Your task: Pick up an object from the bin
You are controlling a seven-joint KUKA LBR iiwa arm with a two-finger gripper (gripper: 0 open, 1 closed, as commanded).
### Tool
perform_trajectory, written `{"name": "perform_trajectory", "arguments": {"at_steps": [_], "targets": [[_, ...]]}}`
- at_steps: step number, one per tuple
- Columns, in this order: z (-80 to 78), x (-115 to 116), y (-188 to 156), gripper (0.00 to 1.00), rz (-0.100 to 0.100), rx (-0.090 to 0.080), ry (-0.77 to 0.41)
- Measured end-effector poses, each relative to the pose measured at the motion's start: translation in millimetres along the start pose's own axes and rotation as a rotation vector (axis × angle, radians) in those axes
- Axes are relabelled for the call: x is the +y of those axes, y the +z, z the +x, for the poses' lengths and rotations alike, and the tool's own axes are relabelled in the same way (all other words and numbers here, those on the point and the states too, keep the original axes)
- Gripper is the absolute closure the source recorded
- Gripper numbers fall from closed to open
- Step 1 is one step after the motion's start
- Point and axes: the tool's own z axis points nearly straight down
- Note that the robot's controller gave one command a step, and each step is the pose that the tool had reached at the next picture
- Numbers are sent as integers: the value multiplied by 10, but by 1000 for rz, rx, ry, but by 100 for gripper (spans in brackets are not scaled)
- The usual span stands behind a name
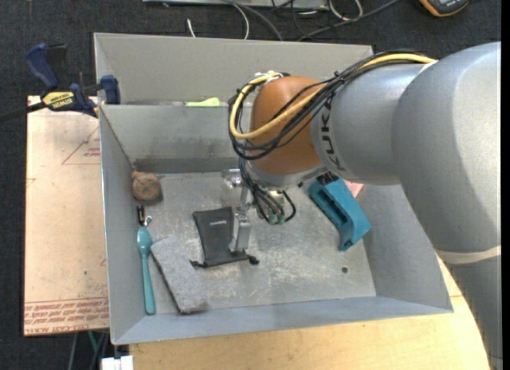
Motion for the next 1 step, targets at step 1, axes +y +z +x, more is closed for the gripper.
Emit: {"name": "perform_trajectory", "arguments": {"at_steps": [1], "targets": [[216,63,59,100,-4,-10,86]]}}
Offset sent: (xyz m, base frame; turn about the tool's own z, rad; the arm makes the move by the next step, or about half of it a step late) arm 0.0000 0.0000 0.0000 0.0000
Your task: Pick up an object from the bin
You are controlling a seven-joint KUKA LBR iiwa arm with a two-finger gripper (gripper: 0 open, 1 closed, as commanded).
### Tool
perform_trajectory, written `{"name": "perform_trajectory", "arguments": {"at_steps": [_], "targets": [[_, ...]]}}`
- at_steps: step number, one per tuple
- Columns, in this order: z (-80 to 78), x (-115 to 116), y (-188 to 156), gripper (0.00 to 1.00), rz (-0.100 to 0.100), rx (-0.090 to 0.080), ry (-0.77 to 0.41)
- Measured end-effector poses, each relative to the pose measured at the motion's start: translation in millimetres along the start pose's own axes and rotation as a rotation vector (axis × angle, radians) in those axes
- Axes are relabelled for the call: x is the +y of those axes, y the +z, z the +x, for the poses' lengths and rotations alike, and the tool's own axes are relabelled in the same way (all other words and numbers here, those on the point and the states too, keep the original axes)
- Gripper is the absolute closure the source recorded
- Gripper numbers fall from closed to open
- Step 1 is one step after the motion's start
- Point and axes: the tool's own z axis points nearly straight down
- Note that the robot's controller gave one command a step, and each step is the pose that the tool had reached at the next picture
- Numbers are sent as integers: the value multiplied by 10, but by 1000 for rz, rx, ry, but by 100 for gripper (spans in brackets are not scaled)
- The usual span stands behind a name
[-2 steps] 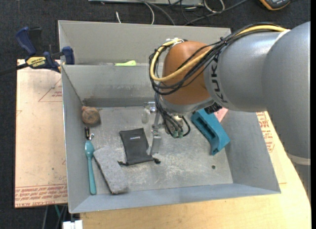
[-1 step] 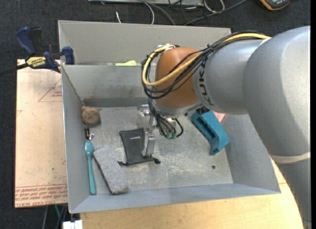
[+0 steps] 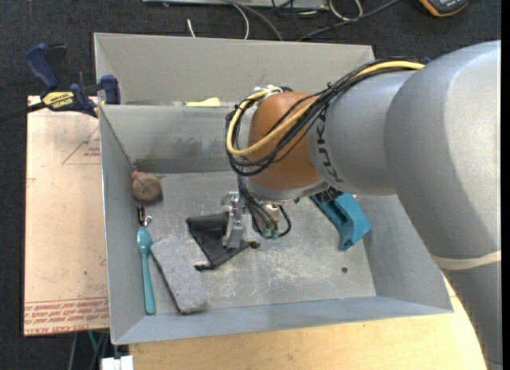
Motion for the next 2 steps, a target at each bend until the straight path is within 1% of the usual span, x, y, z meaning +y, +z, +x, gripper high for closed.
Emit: {"name": "perform_trajectory", "arguments": {"at_steps": [1,2], "targets": [[0,0,0,100,0,0,0],[-56,-262,7,100,-4,-4,-275]]}}
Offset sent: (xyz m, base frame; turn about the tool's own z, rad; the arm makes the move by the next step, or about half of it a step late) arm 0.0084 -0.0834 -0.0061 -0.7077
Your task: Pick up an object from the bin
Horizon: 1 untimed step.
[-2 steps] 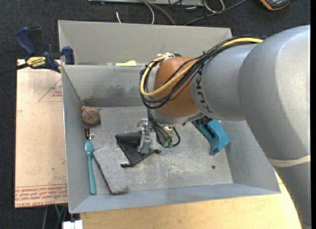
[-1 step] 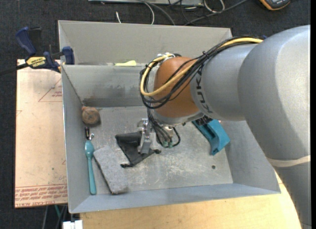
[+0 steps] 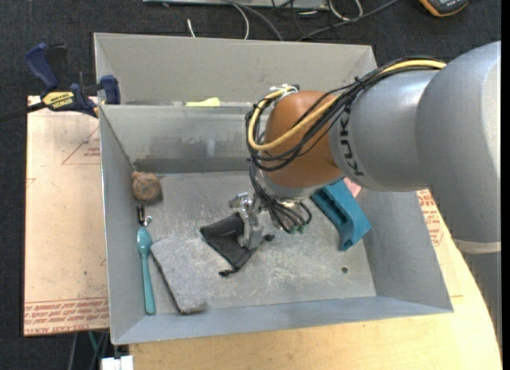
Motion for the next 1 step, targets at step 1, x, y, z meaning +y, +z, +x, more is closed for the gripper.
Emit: {"name": "perform_trajectory", "arguments": {"at_steps": [1], "targets": [[58,-91,3,100,6,-4,-243]]}}
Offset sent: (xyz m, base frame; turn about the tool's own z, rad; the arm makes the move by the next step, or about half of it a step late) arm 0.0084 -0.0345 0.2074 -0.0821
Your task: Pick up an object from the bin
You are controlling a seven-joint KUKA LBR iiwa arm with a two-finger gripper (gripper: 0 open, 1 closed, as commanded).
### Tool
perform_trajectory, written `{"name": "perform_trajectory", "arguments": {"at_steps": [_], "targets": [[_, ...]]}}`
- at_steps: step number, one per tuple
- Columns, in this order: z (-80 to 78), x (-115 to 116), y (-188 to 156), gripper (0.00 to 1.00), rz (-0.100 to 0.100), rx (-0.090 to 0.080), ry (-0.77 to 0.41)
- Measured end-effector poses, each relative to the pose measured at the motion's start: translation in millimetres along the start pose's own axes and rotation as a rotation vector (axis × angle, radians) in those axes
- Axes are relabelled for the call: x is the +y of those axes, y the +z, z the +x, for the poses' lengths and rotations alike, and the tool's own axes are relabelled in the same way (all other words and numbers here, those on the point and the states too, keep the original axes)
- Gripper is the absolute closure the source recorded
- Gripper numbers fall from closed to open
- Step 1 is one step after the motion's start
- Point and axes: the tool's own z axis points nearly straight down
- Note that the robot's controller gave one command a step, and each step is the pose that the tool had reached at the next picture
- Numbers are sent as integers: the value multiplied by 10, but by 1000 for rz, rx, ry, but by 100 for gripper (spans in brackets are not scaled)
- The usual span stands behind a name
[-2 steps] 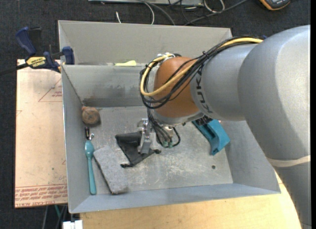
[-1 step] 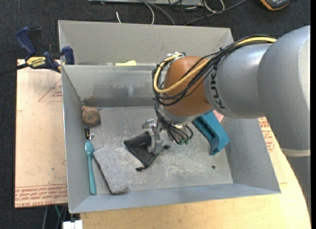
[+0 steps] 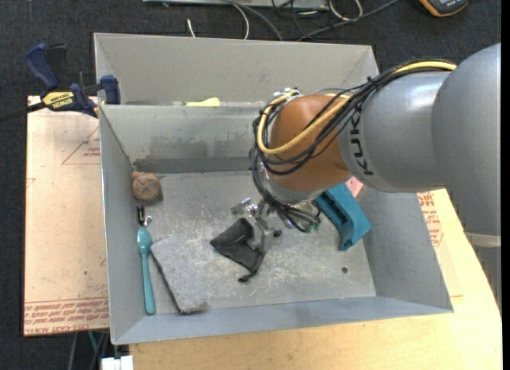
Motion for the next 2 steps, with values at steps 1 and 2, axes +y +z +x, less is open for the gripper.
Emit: {"name": "perform_trajectory", "arguments": {"at_steps": [1,2], "targets": [[-7,-75,-694,100,-6,7,3],[-11,-262,-1451,100,-7,7,-4]]}}
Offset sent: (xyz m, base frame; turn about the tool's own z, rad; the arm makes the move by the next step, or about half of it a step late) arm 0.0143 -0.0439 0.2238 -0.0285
